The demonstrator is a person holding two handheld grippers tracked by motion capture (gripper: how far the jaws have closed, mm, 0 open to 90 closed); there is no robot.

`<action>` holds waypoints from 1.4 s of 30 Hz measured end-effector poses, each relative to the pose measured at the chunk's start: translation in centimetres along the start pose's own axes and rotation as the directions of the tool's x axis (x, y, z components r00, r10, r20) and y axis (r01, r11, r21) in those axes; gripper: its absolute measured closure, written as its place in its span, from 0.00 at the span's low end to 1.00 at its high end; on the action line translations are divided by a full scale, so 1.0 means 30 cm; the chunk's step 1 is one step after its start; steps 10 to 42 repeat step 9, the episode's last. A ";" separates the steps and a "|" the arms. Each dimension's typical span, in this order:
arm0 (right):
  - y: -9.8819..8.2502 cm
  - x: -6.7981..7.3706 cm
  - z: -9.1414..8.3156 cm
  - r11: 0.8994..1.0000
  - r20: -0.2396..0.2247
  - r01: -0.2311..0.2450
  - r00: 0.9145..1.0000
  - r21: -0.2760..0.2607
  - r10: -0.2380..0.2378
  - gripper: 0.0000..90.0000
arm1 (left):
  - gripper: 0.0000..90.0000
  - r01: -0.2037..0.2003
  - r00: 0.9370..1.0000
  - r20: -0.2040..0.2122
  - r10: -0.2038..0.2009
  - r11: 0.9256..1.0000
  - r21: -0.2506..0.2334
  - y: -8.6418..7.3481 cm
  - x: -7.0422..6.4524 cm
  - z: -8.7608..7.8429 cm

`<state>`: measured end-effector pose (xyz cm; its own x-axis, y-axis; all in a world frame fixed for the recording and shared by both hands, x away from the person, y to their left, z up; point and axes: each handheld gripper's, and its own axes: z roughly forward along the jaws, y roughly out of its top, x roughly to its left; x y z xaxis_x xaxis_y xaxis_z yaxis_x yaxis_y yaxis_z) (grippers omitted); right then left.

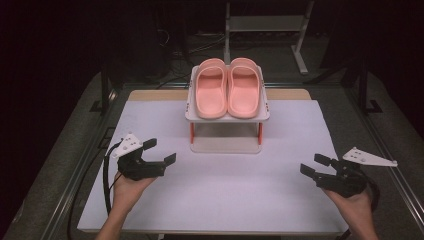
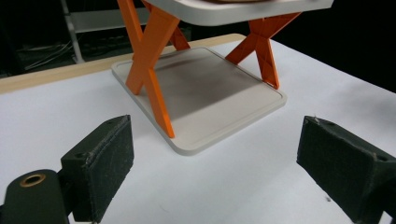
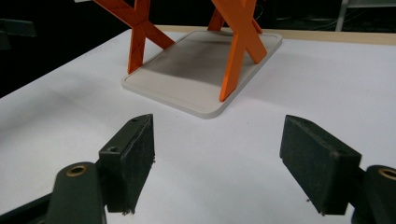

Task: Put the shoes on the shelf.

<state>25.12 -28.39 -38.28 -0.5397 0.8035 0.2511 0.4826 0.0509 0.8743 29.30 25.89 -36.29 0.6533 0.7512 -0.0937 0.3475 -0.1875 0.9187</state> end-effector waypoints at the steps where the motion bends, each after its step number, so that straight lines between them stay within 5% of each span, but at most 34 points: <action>1: -0.006 0.000 -0.004 1.000 0.001 0.002 1.000 -0.001 -0.002 0.28 | 0.11 0.005 1.000 0.000 -0.005 1.000 -0.004 -0.008 -0.002 -0.003; 9: -0.065 0.005 -0.026 1.000 0.001 -0.013 1.000 0.013 0.013 0.27 | 0.11 0.021 1.000 0.002 -0.021 1.000 -0.003 -0.072 -0.019 -0.025; 42: -0.065 0.005 -0.026 1.000 0.001 -0.013 1.000 0.013 0.013 0.27 | 0.11 0.021 1.000 0.002 -0.021 1.000 -0.003 -0.072 -0.019 -0.025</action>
